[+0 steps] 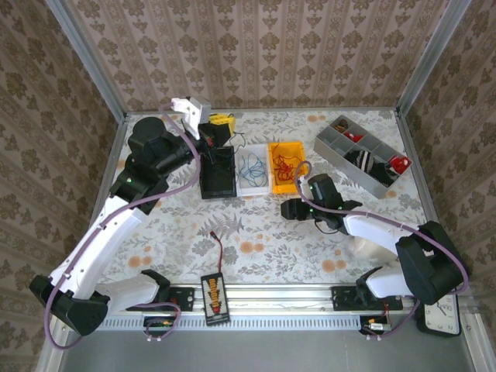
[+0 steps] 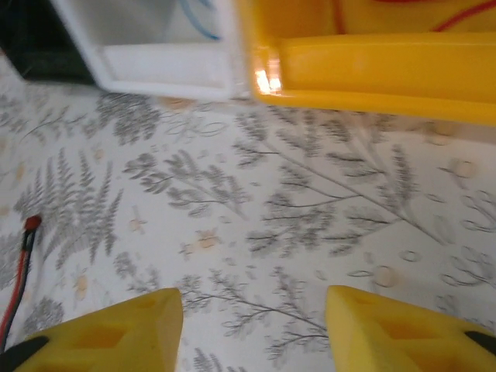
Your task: Untangle the cables
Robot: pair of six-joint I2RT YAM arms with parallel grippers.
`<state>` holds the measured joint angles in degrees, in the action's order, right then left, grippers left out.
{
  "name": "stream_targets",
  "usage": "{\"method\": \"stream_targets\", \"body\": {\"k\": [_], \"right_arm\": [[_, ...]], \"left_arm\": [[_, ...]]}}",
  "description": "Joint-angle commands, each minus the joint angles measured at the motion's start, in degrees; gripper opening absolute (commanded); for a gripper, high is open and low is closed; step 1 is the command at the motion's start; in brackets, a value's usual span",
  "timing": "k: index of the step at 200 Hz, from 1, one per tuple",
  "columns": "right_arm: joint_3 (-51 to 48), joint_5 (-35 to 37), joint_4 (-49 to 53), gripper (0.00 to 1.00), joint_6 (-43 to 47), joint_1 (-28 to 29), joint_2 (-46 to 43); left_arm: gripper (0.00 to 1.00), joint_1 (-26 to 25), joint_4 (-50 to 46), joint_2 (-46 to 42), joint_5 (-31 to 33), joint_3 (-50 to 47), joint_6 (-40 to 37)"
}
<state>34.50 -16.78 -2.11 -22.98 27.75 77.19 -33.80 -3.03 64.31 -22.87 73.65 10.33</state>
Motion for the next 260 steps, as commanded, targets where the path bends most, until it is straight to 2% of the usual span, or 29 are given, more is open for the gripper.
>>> {"method": "stream_targets", "body": {"k": [1, 12, 32, 67, 103, 118, 139, 149, 169, 198, 209, 226, 245, 260], "right_arm": [[3.7, -2.8, 0.5, 0.61, 2.1, 2.0, -1.7], [5.0, -3.0, 0.7, 0.68, 2.8, 3.2, -2.1], [7.4, -2.6, 1.5, 0.72, 4.1, 5.2, -2.7], [12.4, 0.5, 3.0, 0.73, 6.7, 8.2, -3.0], [15.7, 4.0, 4.1, 0.72, 8.7, 8.6, -0.6], [16.8, 3.4, 4.9, 0.65, 9.1, 8.6, 1.3], [16.7, 2.0, 4.7, 0.28, 8.1, 8.6, 3.9], [15.7, 1.2, 3.9, 0.19, 7.3, 8.6, 4.2], [13.3, 1.3, 2.7, 0.16, 6.1, 8.6, 3.6], [9.7, 2.6, 2.9, 0.15, 5.7, 8.4, 3.0], [8.2, 3.4, 3.2, 0.11, 5.4, 8.3, 3.0], [5.9, 4.8, 3.3, 0.0, 5.3, 8.1, 3.0], [4.0, 6.8, 3.2, 0.0, 5.2, 7.2, 0.7], [2.7, 7.1, 2.9, 0.0, 4.0, 5.6, 0.2]], "left_arm": [[0.0, -0.9, -0.2, -0.1, -4.1, 2.5, -0.3], [0.0, -1.2, -0.9, -0.1, -4.6, 2.9, -0.7], [0.0, -2.0, -2.2, -0.1, -5.6, 3.7, -1.3], [0.0, -4.1, -4.9, 0.0, -6.4, 5.3, -3.1], [0.0, -5.3, -4.8, -0.2, -7.3, 5.7, -3.1], [0.0, -5.6, -4.4, -0.1, -7.3, 5.6, -3.0], [0.0, -5.6, -3.7, 0.0, -7.0, 5.1, -2.9], [0.0, -5.6, -3.4, 0.0, -6.4, 4.9, -2.9], [0.0, -5.7, -2.1, -0.6, -3.1, 3.7, -3.1], [0.0, -5.3, 2.0, -1.6, 6.5, 1.3, -2.7], [0.0, -5.0, 2.6, -1.5, 10.0, 0.9, -2.2], [0.0, -4.5, 3.9, -0.9, 11.1, -0.3, -1.4], [0.0, -4.0, 5.4, -0.5, 12.1, -1.7, 0.1], [0.0, -3.2, 6.4, -0.8, 16.2, -2.6, 1.6]]}}
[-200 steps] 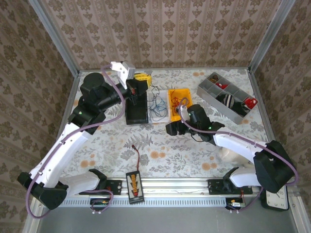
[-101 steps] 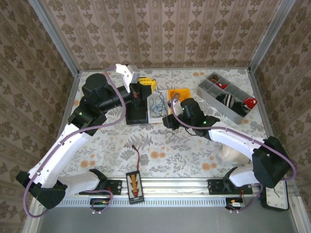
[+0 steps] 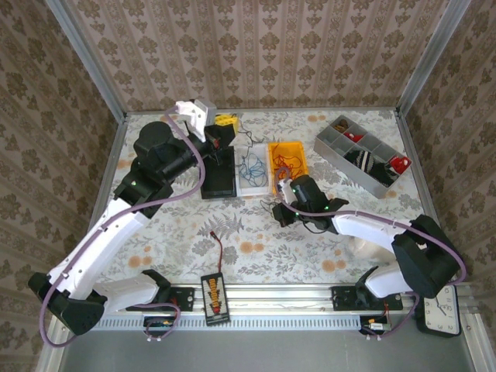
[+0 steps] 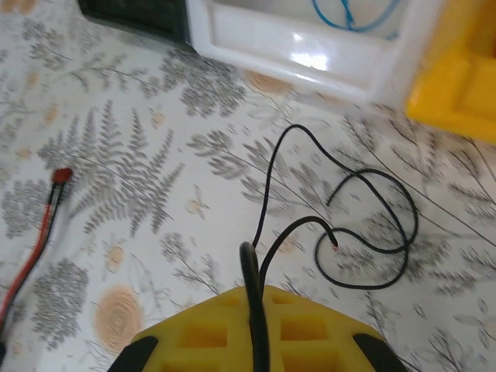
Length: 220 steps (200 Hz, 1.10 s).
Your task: Untangle the cables
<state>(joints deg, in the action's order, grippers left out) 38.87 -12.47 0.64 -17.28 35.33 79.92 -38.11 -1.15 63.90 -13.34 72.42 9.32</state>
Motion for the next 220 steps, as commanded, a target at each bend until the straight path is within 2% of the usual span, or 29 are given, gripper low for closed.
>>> {"method": "stream_targets", "body": {"k": [1, 24, 102, 172, 186, 220], "right_arm": [[-1.8, 2.8, 0.1, 0.0, -1.8, -2.1, -2.6], [-3.4, 1.9, -0.2, 0.0, -2.5, -4.1, -2.9], [-3.4, 1.8, 0.7, 0.0, -2.8, -4.7, -2.6], [-3.8, 2.0, 1.7, 0.0, -2.8, -4.7, -3.7], [-3.9, 2.3, 1.7, 0.0, -2.8, -4.7, -3.9], [-4.5, 2.8, 1.9, 0.0, -3.0, -4.8, -5.1]], "left_arm": [[0.0, 1.2, 4.6, -0.3, 6.8, -1.5, 2.7], [0.0, 4.0, 4.8, -0.1, 10.4, -2.7, 5.5], [0.0, 9.7, 4.2, 5.2, 7.1, -6.0, 8.8], [0.0, 11.6, 8.3, 9.4, 9.6, -12.8, 10.5], [0.0, 13.4, 8.6, 11.1, 9.8, -13.3, 10.5], [0.0, 14.2, 8.3, 13.7, 15.2, -15.0, 11.1]]}}
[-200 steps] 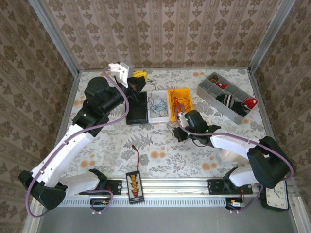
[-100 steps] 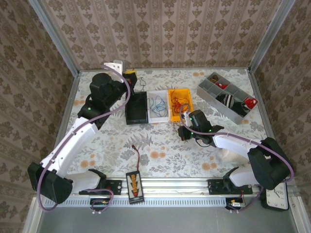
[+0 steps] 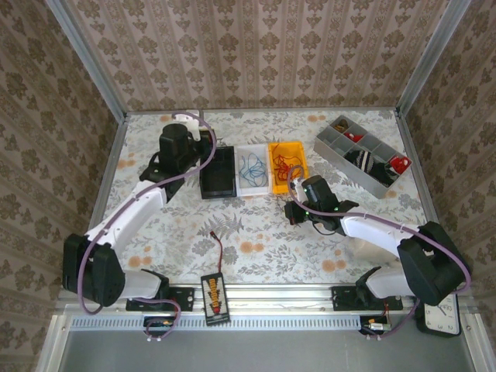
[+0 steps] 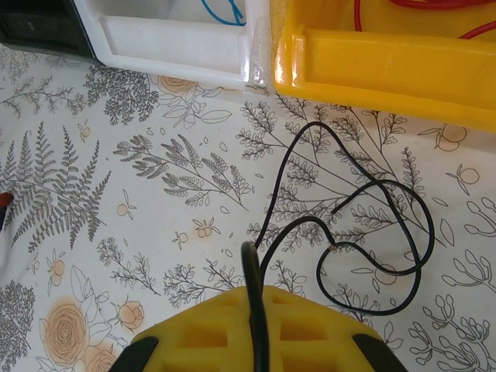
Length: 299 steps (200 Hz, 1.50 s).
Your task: Untangle the cables
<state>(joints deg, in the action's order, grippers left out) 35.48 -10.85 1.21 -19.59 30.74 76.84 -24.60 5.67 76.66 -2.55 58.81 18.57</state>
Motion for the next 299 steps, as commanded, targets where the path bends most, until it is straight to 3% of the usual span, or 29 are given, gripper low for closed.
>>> {"method": "stream_targets", "body": {"k": [1, 24, 42, 55, 75, 99, 124, 138, 183, 215, 250, 299], "right_arm": [[-1.1, 1.2, 1.4, 0.0, -0.7, -0.2, -2.1], [-1.7, 1.8, 1.3, 0.0, -0.9, -0.2, -3.1], [-1.8, 1.7, 1.2, 0.0, -0.9, -0.3, -3.3], [-1.7, 1.7, 1.2, 0.0, -0.9, -0.3, -3.2], [-1.6, 1.7, 1.3, 0.0, -0.9, -0.3, -3.2], [-1.6, 1.6, 1.2, 0.0, -0.8, -0.3, -3.3], [-1.5, 1.2, 0.6, 0.0, -0.9, -0.3, -3.3], [-0.8, 0.6, 1.0, 0.0, -0.8, -0.3, -3.7], [5.7, -1.1, 4.8, 0.0, -0.5, 1.6, -8.4], [16.5, -1.9, 9.2, 0.0, 1.4, 4.4, -7.5], [30.3, -4.3, 10.1, 0.0, 2.7, 6.7, -0.2], [47.4, -8.9, 9.3, 0.0, 2.0, 7.6, 19.2]], "left_arm": [[0.0, 0.7, 1.4, 1.0, 4.5, -1.4, 1.9], [0.03, 1.0, -0.3, 3.0, 3.5, -0.8, 1.5], [0.38, 0.9, -1.3, 4.2, 2.5, -0.4, 2.5], [0.57, 0.8, -2.3, 4.6, 2.7, 0.2, 2.7], [0.7, 0.8, -3.8, 4.3, 5.2, 1.2, 3.0], [0.73, 0.6, -4.6, 3.1, 6.8, 1.8, 1.7], [0.73, -0.4, -5.2, 3.8, 0.4, 2.0, 0.0], [0.73, -1.2, -5.7, 4.0, 0.3, 0.9, 0.2], [0.74, -0.1, -2.4, -0.4, 10.2, -6.9, 10.4], [0.73, 2.6, -8.8, -3.4, 20.6, -8.3, 15.9], [0.73, 6.6, -18.3, -4.7, 26.6, -8.0, 19.5], [0.73, 10.4, -20.4, -7.5, 25.3, -10.9, 21.0]]}}
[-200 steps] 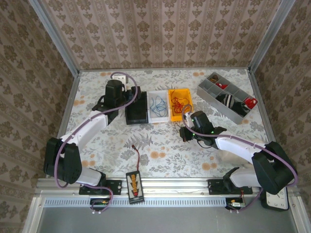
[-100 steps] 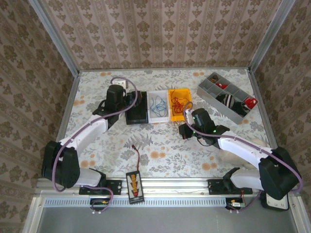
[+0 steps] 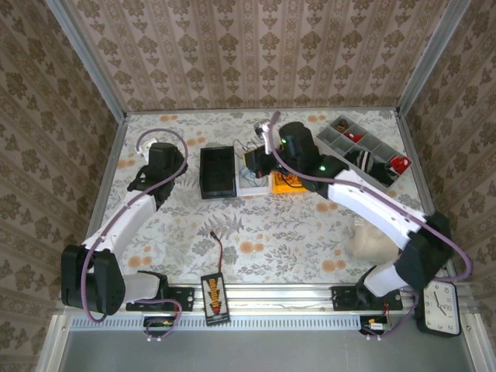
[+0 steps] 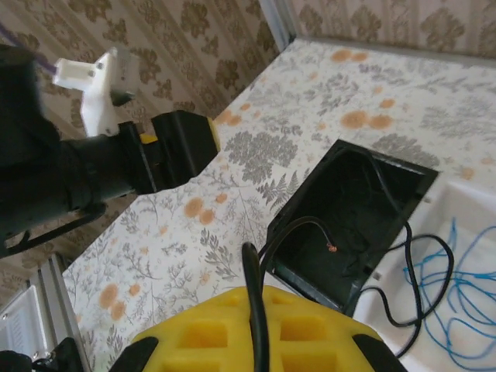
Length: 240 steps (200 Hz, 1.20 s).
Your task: Untangle the cables
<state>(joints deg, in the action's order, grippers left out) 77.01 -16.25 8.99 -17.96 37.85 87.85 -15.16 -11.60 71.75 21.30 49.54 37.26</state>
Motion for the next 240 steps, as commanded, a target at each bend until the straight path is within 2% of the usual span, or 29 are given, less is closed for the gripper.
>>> {"method": "stream_targets", "body": {"k": [1, 28, 66, 85, 94, 109, 119, 134, 164, 202, 227, 240], "right_arm": [[6.2, -3.6, 1.6, 0.0, 0.3, 0.5, 8.5], [14.0, -4.9, 1.5, 0.0, -0.5, 0.6, 17.8], [25.1, -2.9, 4.3, 0.02, -1.4, 0.6, 30.2], [31.2, -1.6, 7.3, 0.06, -2.6, 0.6, 36.1], [32.8, -1.6, 7.7, 0.13, -3.3, 0.6, 38.0], [33.7, -0.6, 7.6, 0.36, -4.6, 0.7, 39.4], [33.1, -0.2, 6.9, 0.46, -4.6, 0.6, 38.7], [30.7, 2.3, 5.2, 0.51, -4.1, 0.6, 36.0], [21.0, 7.6, 1.4, 0.52, -1.3, 0.1, 25.8], [-1.5, 17.7, -2.4, 0.53, -1.1, -3.5, 6.9], [-17.8, 27.4, -1.2, 0.55, 0.3, -9.4, -7.5], [-25.7, 32.6, -1.4, 0.6, 1.6, -12.9, -15.8]], "left_arm": [[0.73, 1.0, -3.1, -2.7, 1.4, -1.7, 2.3], [0.73, 1.8, -3.6, -4.3, 1.0, -2.9, 1.6], [0.73, 3.3, -4.4, -4.9, -1.4, -3.4, 1.7], [0.73, 3.5, -4.6, -5.2, -1.6, -3.3, 1.7], [0.73, 3.6, -4.7, -5.4, -1.8, -3.2, 1.6], [0.73, 3.8, -4.7, -5.3, -2.3, -3.2, 1.4], [0.73, 3.8, -4.7, -5.3, -3.0, -3.1, 1.2], [0.73, 3.8, -4.3, -5.3, -3.9, -3.1, 0.8], [0.73, 3.8, -2.2, -4.9, -6.0, -3.7, 0.1], [0.73, 3.8, -2.2, -4.1, -5.9, -3.9, -1.2], [0.73, 5.2, -4.9, -3.8, -2.0, -4.1, -3.5], [0.74, 7.3, -6.3, -3.6, -0.6, -4.3, -4.3]]}}
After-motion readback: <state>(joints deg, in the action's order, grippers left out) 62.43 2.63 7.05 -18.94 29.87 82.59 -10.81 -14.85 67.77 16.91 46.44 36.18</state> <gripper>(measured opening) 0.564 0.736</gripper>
